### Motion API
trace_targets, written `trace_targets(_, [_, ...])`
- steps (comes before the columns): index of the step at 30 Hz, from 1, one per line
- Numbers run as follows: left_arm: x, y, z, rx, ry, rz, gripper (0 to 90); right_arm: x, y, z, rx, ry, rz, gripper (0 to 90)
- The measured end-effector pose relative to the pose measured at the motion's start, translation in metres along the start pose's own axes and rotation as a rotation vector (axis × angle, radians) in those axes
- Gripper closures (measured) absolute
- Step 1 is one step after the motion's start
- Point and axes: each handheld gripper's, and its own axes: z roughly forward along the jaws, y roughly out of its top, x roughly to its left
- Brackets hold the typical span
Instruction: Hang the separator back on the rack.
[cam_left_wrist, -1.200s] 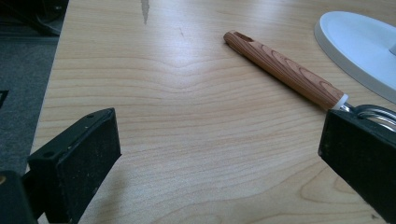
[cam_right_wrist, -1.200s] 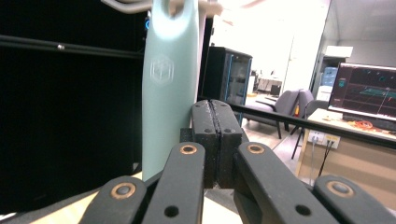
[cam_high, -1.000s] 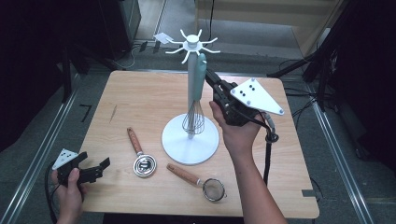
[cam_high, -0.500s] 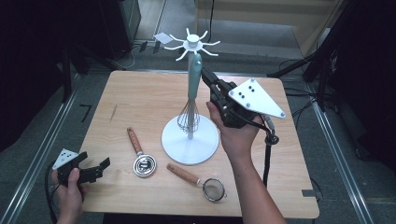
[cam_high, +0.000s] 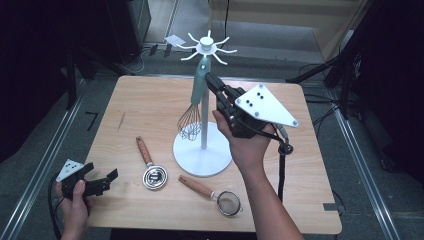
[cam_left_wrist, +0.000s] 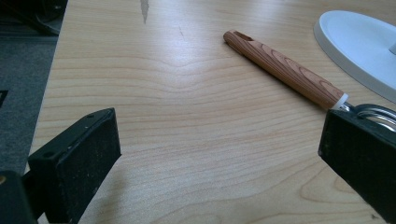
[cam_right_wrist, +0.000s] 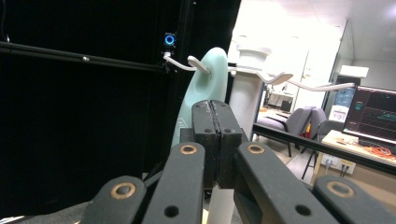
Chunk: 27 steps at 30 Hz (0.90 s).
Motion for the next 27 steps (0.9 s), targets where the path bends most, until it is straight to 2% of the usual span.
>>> trace_targets(8, [0.000,0.000,0.000,0.000,0.000,0.000,0.0,0.002,-0.002,0.002,0.006,0.016,-0.013,90.0])
trace_targets(17, [0.000,0.000,0.000,0.000,0.000,0.001,0.0,-0.006,-0.008,-0.006,0.017,-0.013,-0.006,88.4])
trace_targets(22, [0.000,0.000,0.000,0.000,0.001,0.001,0.0,-0.014,-0.018,-0.015,0.052,-0.046,-0.010,79.1])
trace_targets(25, [0.000,0.000,0.000,0.001,0.001,0.002,0.0,-0.017,-0.024,-0.019,0.070,-0.046,-0.004,69.4])
trace_targets(26, [0.000,0.000,0.000,0.001,0.001,0.002,0.0,-0.017,-0.024,-0.019,0.070,-0.046,-0.004,69.4])
trace_targets(27, [0.000,0.000,0.000,0.001,0.002,0.002,0.0,-0.021,-0.028,-0.022,0.085,-0.052,0.001,62.7])
